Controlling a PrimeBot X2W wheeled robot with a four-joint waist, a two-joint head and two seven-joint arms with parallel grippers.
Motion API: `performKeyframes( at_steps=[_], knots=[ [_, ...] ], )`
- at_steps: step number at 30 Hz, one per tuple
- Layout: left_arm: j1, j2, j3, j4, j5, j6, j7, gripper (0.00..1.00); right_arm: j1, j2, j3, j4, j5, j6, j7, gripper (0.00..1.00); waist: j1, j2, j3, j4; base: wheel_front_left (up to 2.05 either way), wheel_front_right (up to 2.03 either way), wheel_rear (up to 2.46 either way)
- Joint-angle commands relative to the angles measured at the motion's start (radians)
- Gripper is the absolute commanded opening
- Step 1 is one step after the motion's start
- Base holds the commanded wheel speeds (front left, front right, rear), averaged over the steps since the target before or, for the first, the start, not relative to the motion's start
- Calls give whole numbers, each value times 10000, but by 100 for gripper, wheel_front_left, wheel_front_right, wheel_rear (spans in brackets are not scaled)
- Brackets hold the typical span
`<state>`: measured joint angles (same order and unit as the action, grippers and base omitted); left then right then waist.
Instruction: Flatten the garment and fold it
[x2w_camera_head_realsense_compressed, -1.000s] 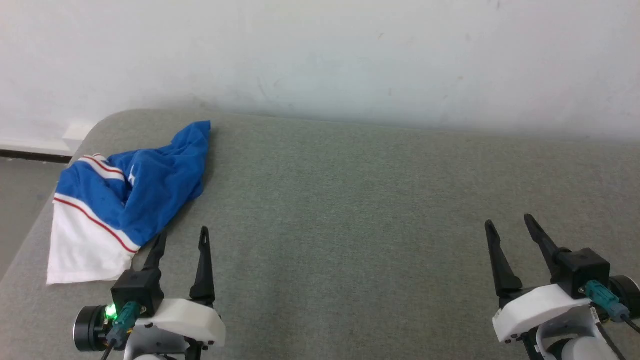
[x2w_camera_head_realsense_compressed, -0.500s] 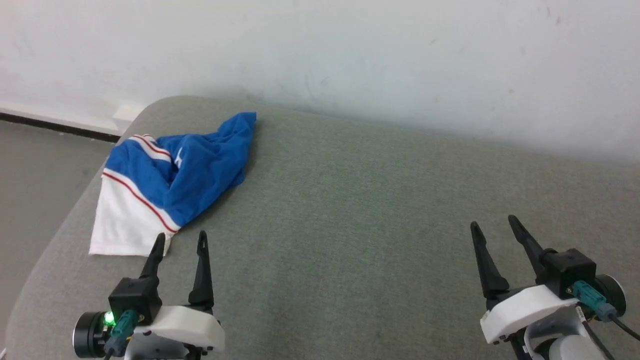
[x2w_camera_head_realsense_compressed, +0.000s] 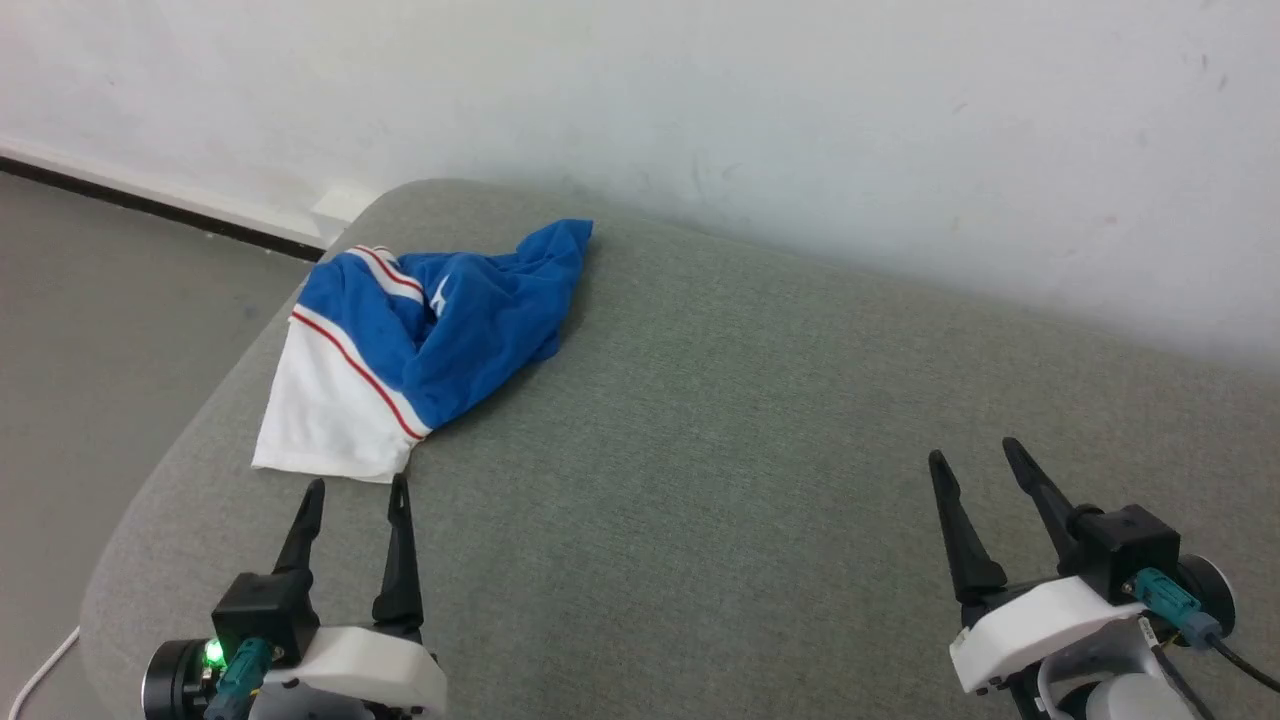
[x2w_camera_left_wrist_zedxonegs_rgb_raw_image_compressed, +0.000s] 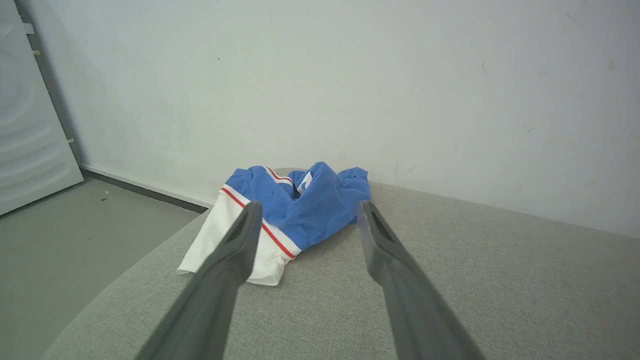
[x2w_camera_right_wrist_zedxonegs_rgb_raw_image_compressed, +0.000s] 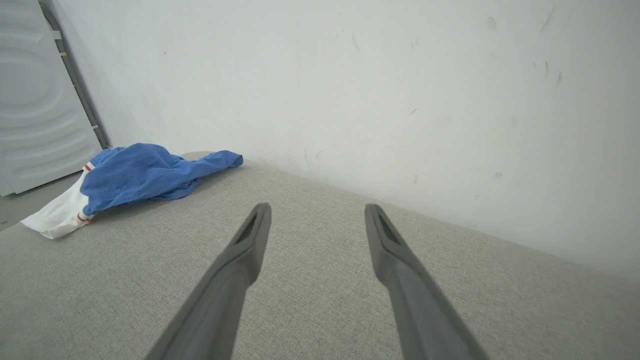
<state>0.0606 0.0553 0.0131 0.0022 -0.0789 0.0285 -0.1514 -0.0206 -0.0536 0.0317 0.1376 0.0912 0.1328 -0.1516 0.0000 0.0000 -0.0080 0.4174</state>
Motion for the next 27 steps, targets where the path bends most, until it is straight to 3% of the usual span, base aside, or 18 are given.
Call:
performKeyframes(
  at_steps=[1,27],
  knots=[
    [125,-31,62,24,-123,58,-94,100,-192,19,18,46,89,-13,-93,100,0,0,-23,115,0,0,0],
    [398,-42,43,119,-453,158,-636,100,-300,27,160,330,270,-17,-635,100,0,0,-116,1449,0,0,0]
  ],
)
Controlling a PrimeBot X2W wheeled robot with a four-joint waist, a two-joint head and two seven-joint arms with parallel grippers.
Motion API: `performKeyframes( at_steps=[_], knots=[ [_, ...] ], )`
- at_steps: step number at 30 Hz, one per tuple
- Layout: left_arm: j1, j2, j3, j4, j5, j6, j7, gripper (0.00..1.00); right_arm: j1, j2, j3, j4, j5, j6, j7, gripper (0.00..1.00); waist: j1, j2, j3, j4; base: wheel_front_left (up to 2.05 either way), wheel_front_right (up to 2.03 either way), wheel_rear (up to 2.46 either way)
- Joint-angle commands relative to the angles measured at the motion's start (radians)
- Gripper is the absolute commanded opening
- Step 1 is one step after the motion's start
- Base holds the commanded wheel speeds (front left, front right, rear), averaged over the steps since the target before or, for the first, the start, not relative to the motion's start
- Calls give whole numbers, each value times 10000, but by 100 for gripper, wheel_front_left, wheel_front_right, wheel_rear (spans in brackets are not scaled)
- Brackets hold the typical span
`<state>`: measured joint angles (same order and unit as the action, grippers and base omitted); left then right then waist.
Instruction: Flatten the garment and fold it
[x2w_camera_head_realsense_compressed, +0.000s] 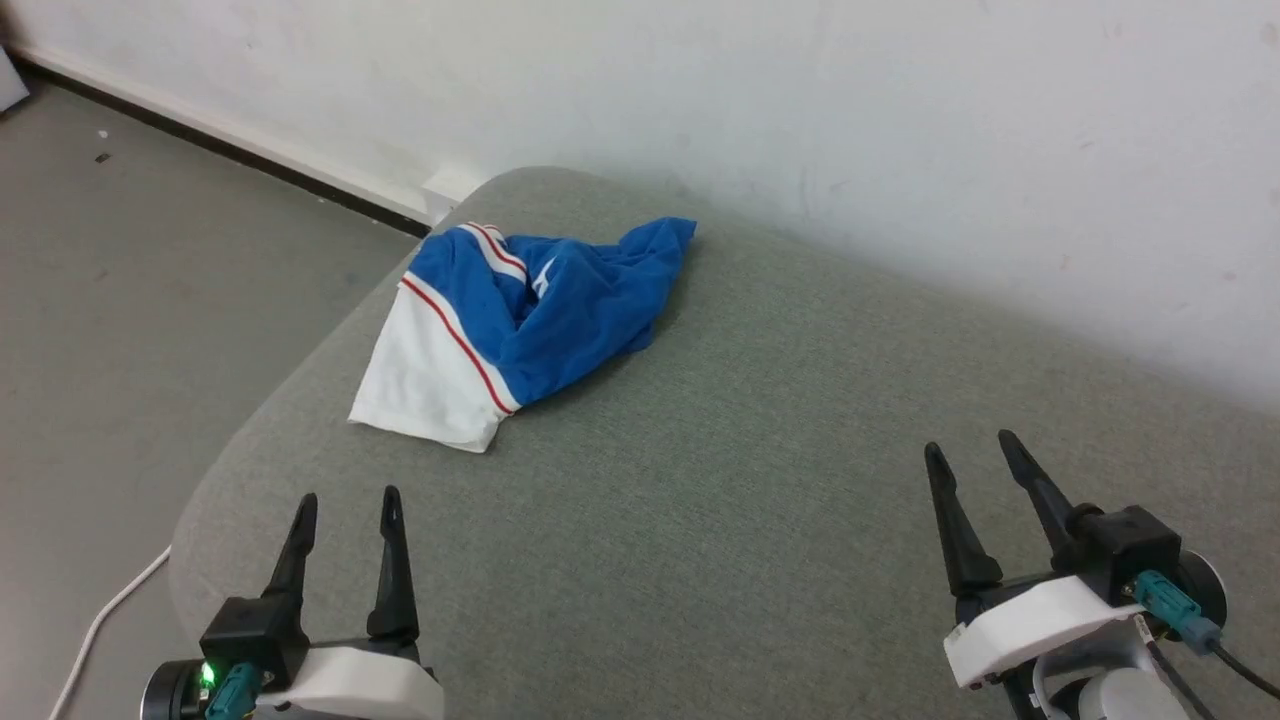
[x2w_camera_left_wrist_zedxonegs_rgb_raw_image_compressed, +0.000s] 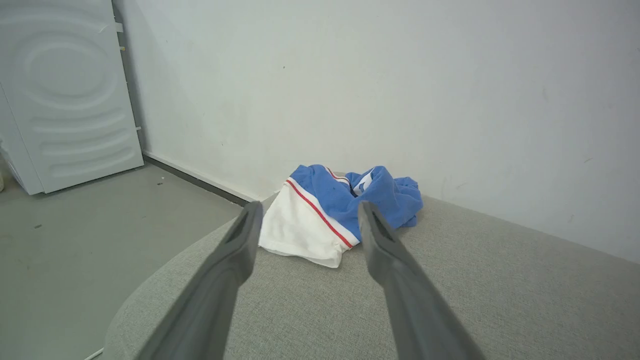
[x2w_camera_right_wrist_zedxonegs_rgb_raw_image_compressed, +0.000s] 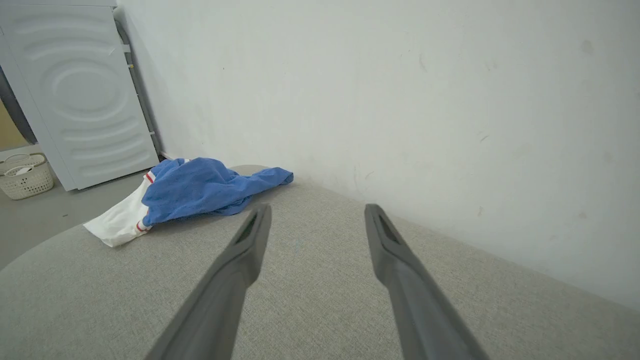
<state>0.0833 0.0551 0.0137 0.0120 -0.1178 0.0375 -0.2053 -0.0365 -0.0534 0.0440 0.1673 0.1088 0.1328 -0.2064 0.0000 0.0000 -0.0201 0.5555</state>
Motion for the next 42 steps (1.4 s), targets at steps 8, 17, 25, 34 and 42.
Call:
performKeyframes(
  at_steps=[8,17,25,34,42],
  knots=[
    [183,-43,8,48,-209,122,-265,100,-263,27,94,129,34,-18,-254,100,0,0,100,435,0,0,0],
    [269,-47,18,72,-363,208,-453,100,-315,30,67,164,14,-20,-441,100,0,0,142,885,0,0,0],
    [302,-49,-36,108,-462,269,-565,100,-396,32,105,119,-3,-21,-554,100,0,0,223,1074,0,0,0],
    [287,-49,-60,106,-512,306,-565,100,-367,32,79,-23,-110,-21,-554,100,0,0,337,936,0,0,0],
    [-588,-37,129,-998,-1066,17,-565,100,-306,32,-165,-241,-385,-21,-554,100,0,0,705,1008,0,0,0]
  ],
)
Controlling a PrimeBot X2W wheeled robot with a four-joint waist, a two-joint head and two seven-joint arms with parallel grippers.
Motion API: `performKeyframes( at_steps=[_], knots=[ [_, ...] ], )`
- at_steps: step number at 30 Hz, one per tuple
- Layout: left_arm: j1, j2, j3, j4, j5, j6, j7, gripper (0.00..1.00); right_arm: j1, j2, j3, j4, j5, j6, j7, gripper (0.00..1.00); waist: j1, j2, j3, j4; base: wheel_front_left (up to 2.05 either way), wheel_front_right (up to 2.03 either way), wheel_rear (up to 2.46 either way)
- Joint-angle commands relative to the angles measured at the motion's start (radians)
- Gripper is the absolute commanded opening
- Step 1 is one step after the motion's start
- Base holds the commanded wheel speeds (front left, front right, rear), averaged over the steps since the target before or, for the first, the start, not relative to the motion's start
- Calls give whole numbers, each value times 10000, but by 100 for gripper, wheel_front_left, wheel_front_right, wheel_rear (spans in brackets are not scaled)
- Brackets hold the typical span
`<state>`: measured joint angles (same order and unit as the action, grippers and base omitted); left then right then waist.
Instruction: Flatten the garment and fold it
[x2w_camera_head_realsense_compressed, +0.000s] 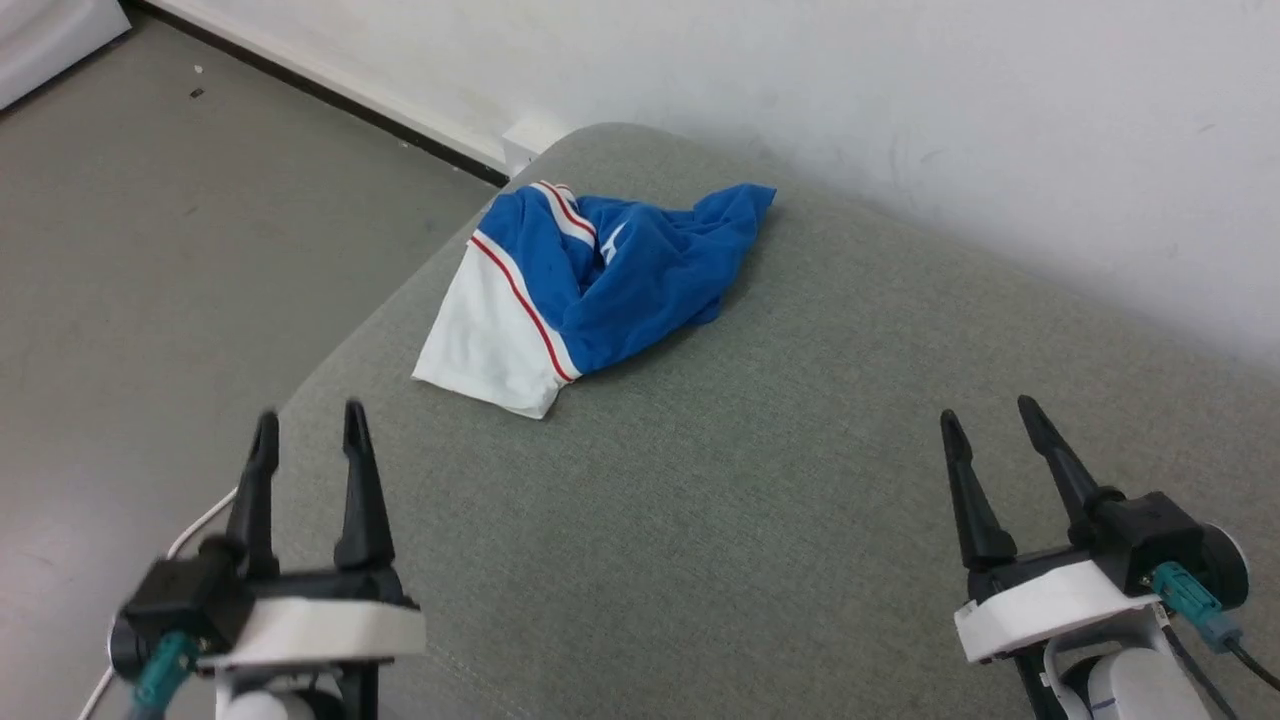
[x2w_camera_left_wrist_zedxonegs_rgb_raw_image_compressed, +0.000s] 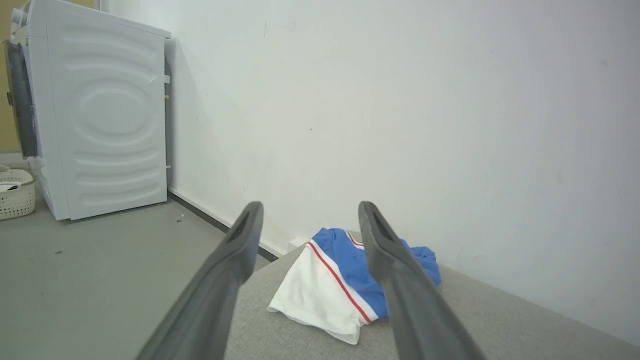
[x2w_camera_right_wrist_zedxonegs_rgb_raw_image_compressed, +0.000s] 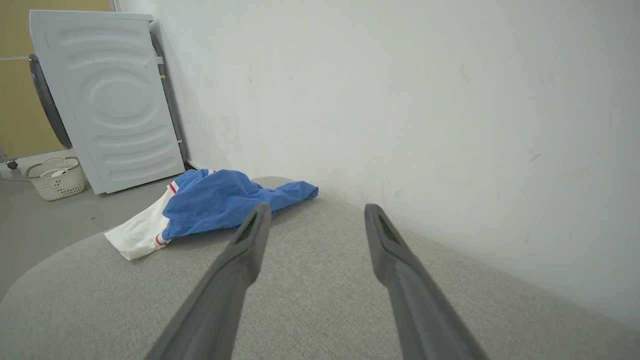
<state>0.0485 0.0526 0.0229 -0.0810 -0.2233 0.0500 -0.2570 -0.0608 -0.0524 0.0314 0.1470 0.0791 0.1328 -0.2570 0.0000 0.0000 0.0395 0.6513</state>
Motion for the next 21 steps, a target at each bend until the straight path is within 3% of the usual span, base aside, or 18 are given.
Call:
performKeyframes(
  at_steps=[1,4,9,14,21],
  knots=[
    [-483,81,28,-160,34,-274,-47,100,-49,22,-87,-80,-164,-21,-47,100,0,0,185,74,0,0,0],
    [-1511,569,-138,-228,100,-759,233,100,-79,22,-263,-291,-468,-21,-47,100,0,0,521,126,0,0,0],
    [-4171,1519,-153,-199,-81,-1255,1630,100,-406,22,-347,-987,-1150,-21,230,100,0,0,1431,83,0,0,0],
    [-6670,2455,-394,1054,-569,-1623,3055,100,-932,-241,63,-2166,-1690,-21,1096,100,0,0,2408,-147,0,0,0],
    [-9136,3147,-630,3313,-2038,-1780,4592,100,-1630,-891,649,-3732,-1618,-21,2216,100,0,0,3632,-806,0,0,0]
  ],
)
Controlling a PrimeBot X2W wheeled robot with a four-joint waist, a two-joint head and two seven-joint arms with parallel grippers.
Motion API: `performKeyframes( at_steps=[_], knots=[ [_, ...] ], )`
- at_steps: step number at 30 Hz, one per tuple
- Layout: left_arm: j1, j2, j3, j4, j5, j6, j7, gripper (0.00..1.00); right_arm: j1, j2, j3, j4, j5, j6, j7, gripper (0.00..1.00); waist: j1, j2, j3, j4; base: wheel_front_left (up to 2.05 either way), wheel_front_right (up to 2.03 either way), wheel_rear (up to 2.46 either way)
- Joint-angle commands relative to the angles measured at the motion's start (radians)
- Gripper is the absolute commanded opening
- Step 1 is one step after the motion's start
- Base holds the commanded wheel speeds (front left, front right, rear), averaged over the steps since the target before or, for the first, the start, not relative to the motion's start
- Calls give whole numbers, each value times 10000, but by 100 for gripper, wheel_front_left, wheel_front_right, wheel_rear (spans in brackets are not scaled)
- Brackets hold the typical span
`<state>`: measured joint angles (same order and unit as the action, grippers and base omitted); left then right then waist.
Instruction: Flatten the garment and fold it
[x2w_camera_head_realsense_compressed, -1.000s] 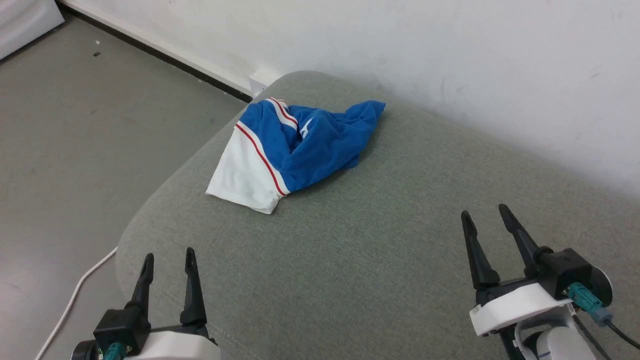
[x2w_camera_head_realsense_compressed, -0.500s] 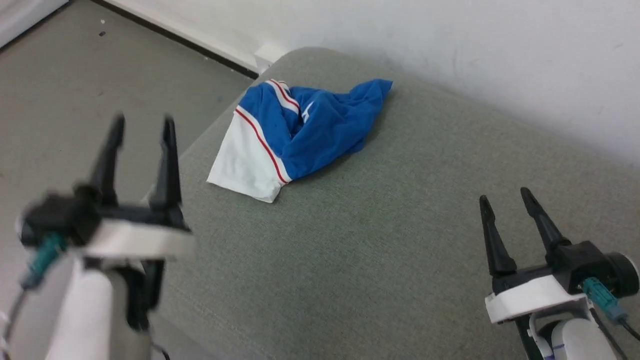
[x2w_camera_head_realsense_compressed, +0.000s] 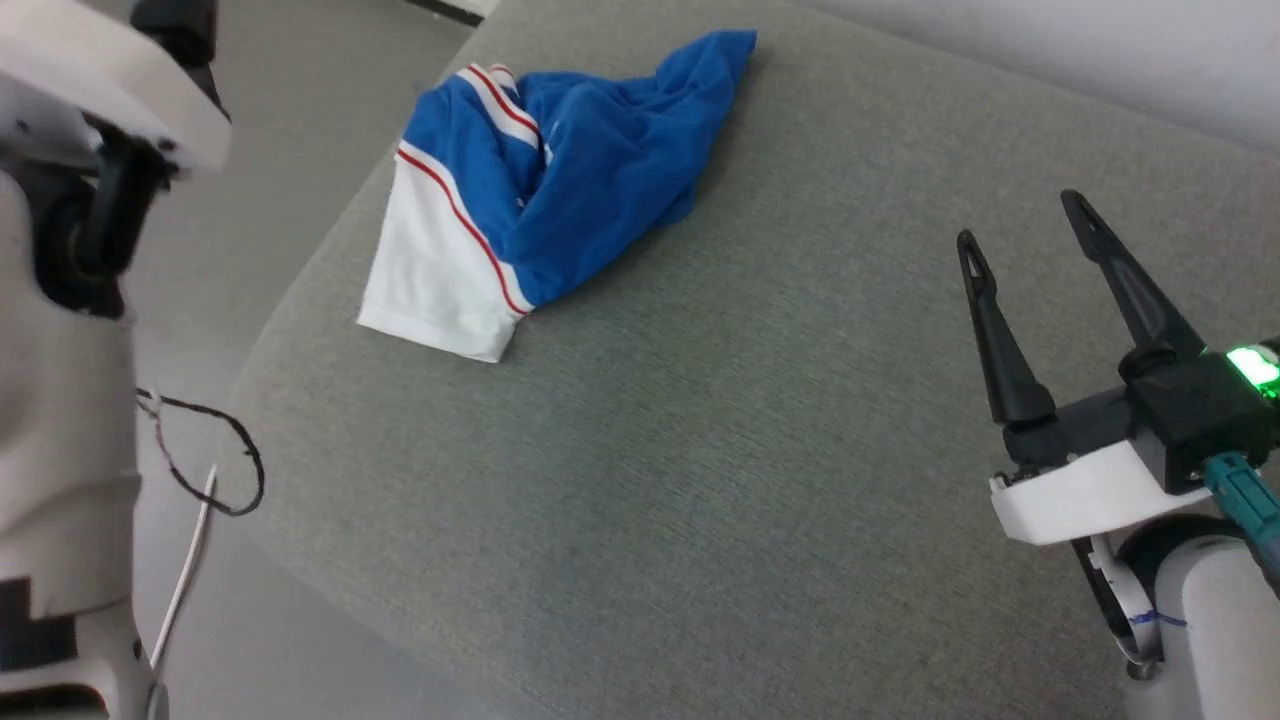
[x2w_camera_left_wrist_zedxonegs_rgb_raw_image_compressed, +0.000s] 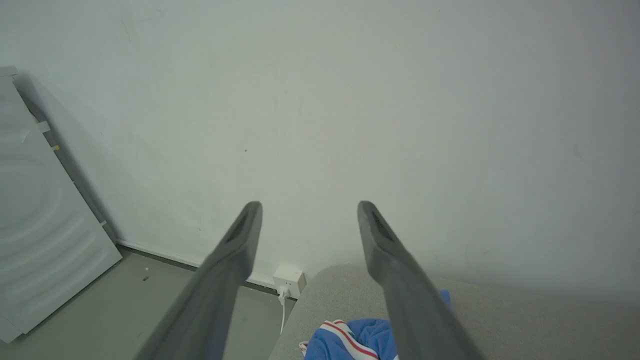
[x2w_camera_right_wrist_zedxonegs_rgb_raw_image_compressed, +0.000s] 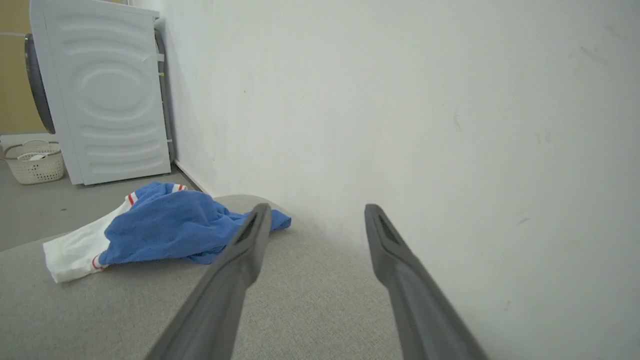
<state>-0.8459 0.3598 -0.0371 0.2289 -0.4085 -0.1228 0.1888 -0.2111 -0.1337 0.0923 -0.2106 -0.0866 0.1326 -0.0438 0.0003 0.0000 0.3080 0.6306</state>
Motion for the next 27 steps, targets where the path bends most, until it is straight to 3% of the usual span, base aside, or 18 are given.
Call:
performKeyframes(
  at_steps=[1,8,16,23,27],
  knots=[
    [-410,106,-33,512,-429,-58,329,100,-151,-137,64,-353,45,-19,237,100,-3,0,1102,-685,0,0,0],
    [-955,363,-724,2160,-1620,-75,1628,100,-327,-588,-21,-1662,-25,-19,999,100,-3,0,2085,-1288,0,0,0],
    [-652,97,-1386,3582,-3240,-77,3176,100,-406,-855,-257,-2261,-23,-19,1414,100,-3,0,2662,-1745,0,0,0],
    [-510,179,-1978,4478,-3520,-77,4096,100,-317,-1015,-335,-2523,40,-19,1565,100,-3,0,2863,-1972,0,0,0],
    [-389,231,-2161,4914,-3473,-78,4077,100,-346,-1060,-244,-2536,93,-19,1605,100,-3,0,2808,-2172,0,0,0]
  ],
)
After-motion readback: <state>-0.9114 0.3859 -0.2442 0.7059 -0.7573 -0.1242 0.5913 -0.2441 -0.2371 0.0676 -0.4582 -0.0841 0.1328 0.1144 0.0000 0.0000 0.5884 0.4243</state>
